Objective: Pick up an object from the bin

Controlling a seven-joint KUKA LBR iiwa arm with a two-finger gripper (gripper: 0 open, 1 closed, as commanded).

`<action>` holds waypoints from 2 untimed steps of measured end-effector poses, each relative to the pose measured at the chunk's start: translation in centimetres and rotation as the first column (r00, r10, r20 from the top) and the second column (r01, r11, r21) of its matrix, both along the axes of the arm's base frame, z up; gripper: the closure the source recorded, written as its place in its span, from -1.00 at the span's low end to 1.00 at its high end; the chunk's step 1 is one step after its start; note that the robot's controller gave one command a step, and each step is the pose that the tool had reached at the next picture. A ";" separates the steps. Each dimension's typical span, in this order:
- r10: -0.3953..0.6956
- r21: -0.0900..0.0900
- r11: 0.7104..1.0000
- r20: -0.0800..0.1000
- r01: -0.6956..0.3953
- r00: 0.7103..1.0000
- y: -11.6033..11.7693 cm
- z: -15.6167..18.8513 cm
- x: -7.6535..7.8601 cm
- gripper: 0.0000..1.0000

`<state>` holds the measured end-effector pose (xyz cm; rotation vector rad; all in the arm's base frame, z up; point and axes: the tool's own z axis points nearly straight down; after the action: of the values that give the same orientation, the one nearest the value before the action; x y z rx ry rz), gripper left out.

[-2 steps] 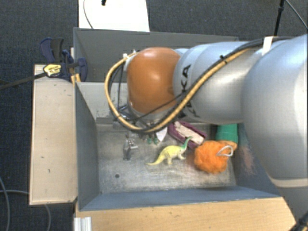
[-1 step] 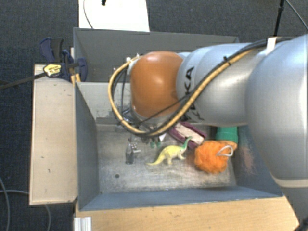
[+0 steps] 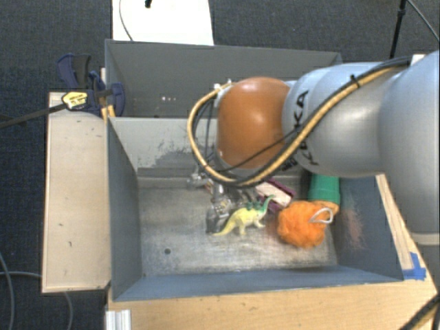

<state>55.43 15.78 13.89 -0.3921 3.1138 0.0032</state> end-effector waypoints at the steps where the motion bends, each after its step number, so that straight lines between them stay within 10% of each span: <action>1: -0.004 -0.004 1.000 -0.002 0.004 1.000 -3.1 1.8 1.6 -1.00; 2: 0.056 0.000 0.998 0.003 -0.056 0.998 -6.5 0.9 -0.3 -1.00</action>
Offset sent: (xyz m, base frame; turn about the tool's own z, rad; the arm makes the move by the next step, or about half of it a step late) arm -0.0217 -0.0950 -0.0055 -0.0980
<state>55.08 9.33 14.75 -0.4781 3.0988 0.0021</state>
